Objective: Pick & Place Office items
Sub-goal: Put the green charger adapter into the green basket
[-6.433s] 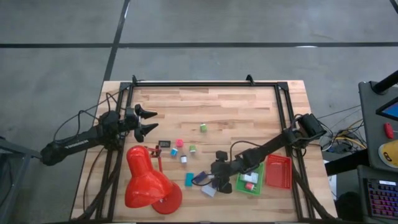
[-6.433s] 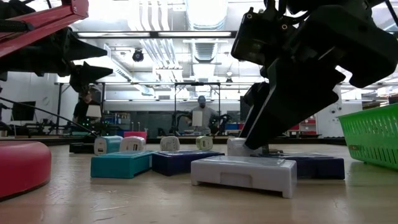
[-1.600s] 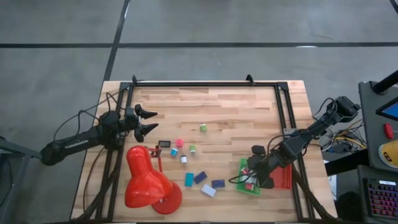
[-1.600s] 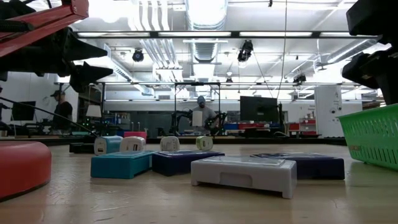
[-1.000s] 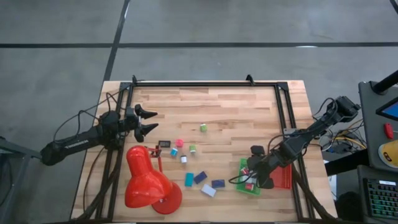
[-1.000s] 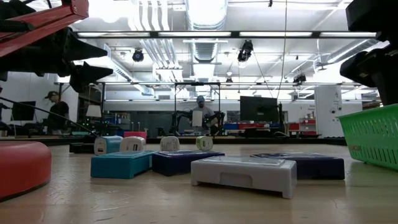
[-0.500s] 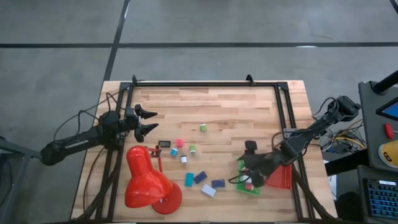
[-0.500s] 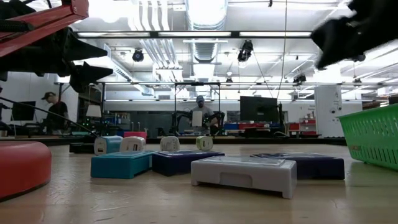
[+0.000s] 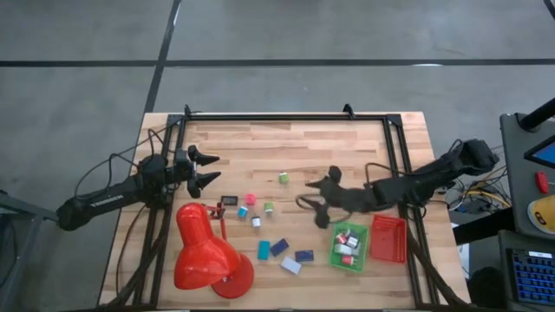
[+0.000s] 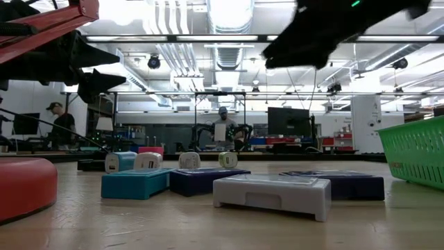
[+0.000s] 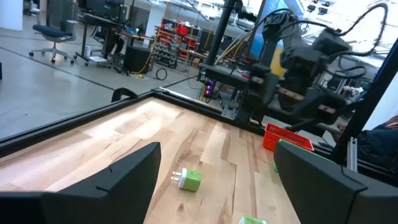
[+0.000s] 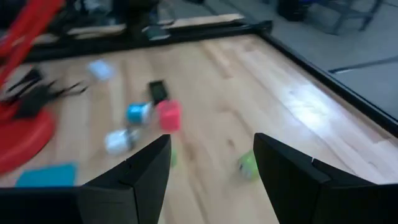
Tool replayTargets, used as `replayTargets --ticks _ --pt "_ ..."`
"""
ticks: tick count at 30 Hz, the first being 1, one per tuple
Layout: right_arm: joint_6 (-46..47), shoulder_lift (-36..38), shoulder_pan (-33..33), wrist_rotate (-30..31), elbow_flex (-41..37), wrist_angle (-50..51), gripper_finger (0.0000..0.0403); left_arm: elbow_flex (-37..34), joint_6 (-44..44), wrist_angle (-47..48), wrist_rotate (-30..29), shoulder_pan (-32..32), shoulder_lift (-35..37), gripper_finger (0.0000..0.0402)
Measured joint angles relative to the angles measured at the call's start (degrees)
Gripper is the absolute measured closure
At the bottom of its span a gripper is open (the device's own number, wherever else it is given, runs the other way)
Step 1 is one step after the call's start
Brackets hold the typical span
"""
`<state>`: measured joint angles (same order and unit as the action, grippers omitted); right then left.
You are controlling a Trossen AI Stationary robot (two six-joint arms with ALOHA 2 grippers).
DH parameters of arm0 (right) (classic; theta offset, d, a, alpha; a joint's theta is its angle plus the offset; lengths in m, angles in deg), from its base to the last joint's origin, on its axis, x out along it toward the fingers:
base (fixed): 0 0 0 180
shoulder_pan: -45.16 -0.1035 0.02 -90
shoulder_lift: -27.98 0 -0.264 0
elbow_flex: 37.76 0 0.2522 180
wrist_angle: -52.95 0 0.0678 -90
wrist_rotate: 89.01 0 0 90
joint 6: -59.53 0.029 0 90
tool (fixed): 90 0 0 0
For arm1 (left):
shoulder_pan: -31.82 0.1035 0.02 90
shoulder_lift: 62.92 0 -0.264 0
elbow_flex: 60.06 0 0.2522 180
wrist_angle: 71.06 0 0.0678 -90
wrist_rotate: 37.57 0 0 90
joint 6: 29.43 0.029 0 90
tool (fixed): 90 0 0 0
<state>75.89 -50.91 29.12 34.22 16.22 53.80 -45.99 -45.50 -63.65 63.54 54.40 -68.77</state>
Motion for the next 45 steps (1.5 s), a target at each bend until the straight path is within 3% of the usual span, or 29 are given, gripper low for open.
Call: replayTargets --ticks 5,18,28,37,45 --pt "1.02 -8.76 5.14 -0.11 2.14 -9.24 0.0179 -0.01 0.01 0.00 0.00 -0.01 0.02 0.0082" --pt "3.26 -27.14 11.58 -0.09 15.97 -7.07 0.0179 -0.01 0.01 0.00 0.00 0.01 0.00 0.0082" --pt "6.57 -32.77 14.26 -1.50 27.77 16.59 0.0179 0.00 0.00 -0.05 0.00 0.00 -0.03 0.0082" --pt "7.88 -37.31 17.28 -2.52 30.48 18.49 0.0179 0.01 -0.01 0.21 0.00 0.01 -0.53 0.0082" --pt "11.87 -37.25 19.91 -8.35 28.81 18.64 0.0179 0.00 0.00 0.99 0.00 0.00 -1.07 0.0082"
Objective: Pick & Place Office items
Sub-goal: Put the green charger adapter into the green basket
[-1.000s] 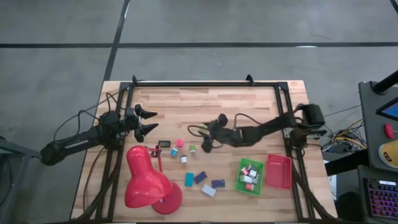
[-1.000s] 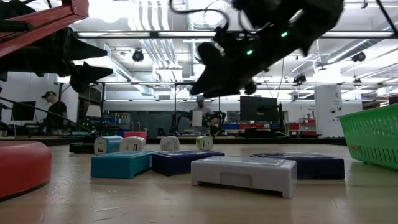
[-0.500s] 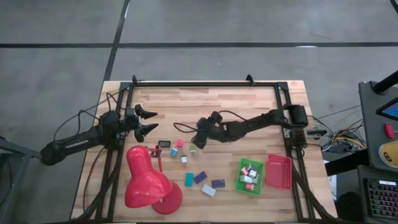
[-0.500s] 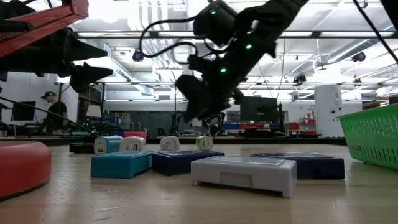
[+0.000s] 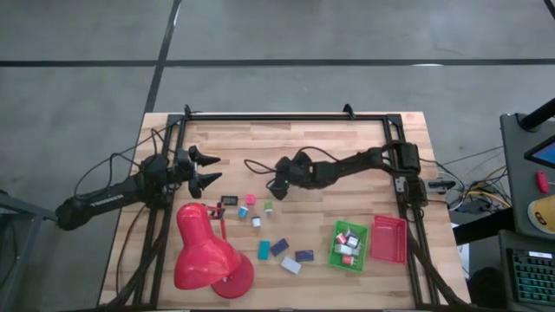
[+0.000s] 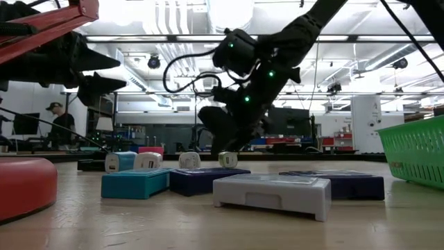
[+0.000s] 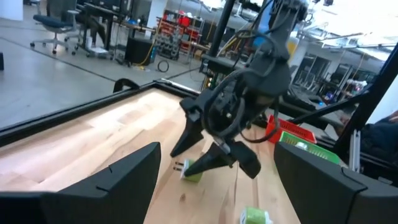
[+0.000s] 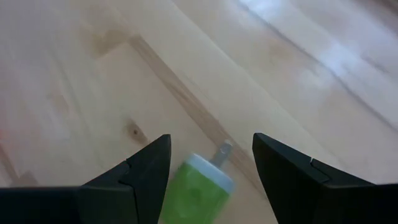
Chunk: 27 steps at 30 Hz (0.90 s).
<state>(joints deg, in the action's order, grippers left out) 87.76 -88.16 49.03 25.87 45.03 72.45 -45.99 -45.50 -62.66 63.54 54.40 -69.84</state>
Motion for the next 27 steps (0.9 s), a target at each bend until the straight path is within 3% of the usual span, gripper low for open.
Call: replayTargets --ticks 8,20,27 --pt "2.05 0.00 0.26 -4.13 -2.14 -0.03 0.0179 0.00 0.00 -0.14 0.00 0.01 -0.04 0.0082" --pt "1.92 0.00 0.26 -4.39 -2.89 -0.18 0.0179 -0.01 0.00 -0.12 0.00 0.00 -0.04 0.0082" --pt "1.30 0.00 0.26 -4.47 -2.89 -0.14 0.0209 -0.01 -0.01 -0.12 0.00 0.01 -0.04 0.0082"
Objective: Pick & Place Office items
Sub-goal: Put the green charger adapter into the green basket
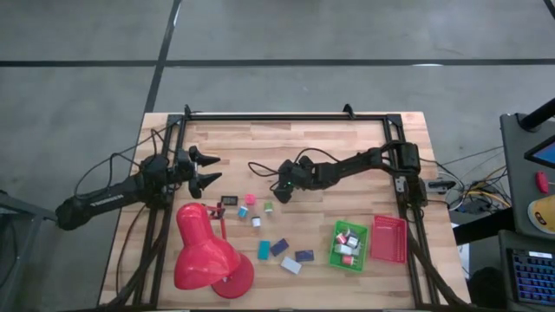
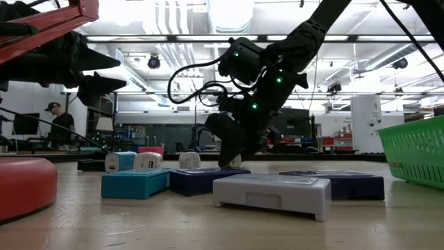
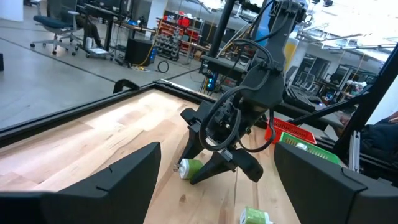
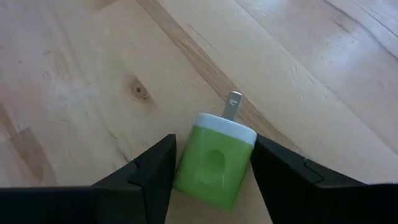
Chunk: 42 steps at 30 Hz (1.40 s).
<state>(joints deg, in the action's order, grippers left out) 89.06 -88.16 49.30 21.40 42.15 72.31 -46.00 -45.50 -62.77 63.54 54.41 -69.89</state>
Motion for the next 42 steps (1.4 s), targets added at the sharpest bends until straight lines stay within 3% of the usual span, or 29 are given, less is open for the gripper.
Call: replayTargets --ticks 9,32,42 --pt "-1.21 0.02 -0.02 -0.69 0.00 0.13 0.0273 0.01 0.00 0.00 0.00 -0.01 0.00 0.0082" --pt "-2.56 1.12 -0.20 -1.21 -0.17 1.78 0.0258 0.00 0.01 0.00 0.00 -0.01 0.00 0.0082" --pt "-7.69 10.53 -2.90 -1.17 -0.17 7.03 0.0257 0.01 0.01 0.01 0.00 -0.01 0.00 0.0082"
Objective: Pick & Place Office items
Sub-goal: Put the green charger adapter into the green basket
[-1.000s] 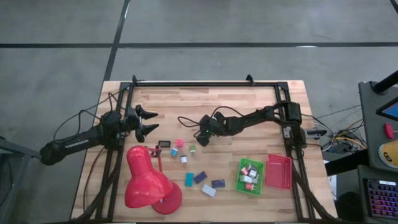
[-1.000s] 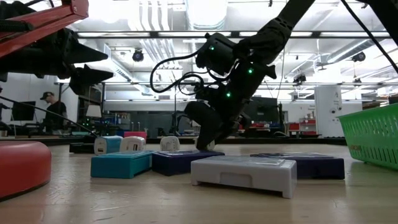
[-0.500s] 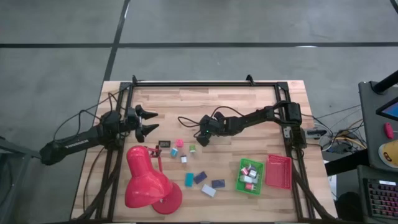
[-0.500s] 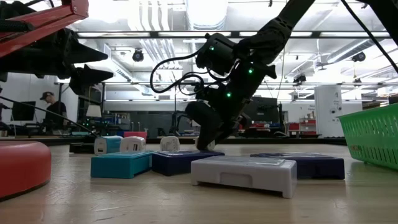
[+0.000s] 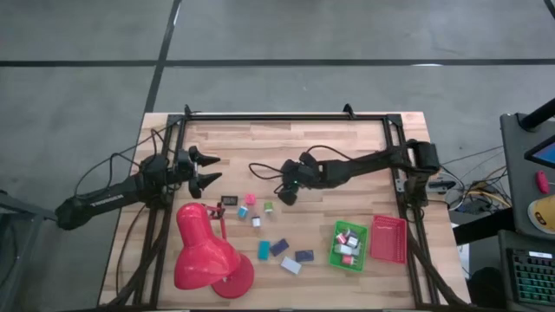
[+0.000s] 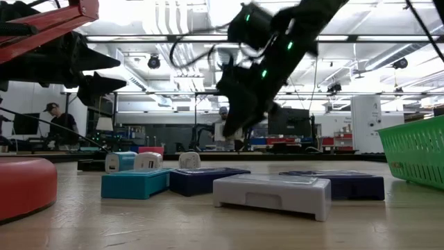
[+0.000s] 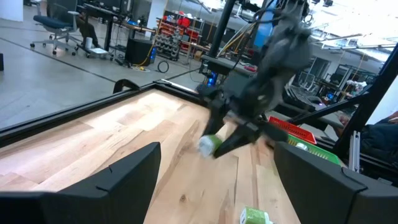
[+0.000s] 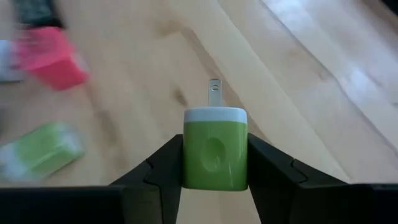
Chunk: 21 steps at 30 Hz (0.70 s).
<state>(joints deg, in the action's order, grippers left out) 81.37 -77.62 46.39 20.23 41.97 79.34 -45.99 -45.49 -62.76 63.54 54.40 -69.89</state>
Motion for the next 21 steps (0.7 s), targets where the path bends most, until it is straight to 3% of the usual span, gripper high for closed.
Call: replayTargets --ticks 12,21 --pt "-4.08 16.28 -6.13 -0.40 0.10 14.65 0.0257 0.00 0.00 0.03 0.00 0.01 -0.17 0.0082" --pt "0.47 26.32 -13.34 -7.24 0.11 32.52 0.0257 0.00 -0.02 0.38 0.00 -0.01 -0.68 0.0082"
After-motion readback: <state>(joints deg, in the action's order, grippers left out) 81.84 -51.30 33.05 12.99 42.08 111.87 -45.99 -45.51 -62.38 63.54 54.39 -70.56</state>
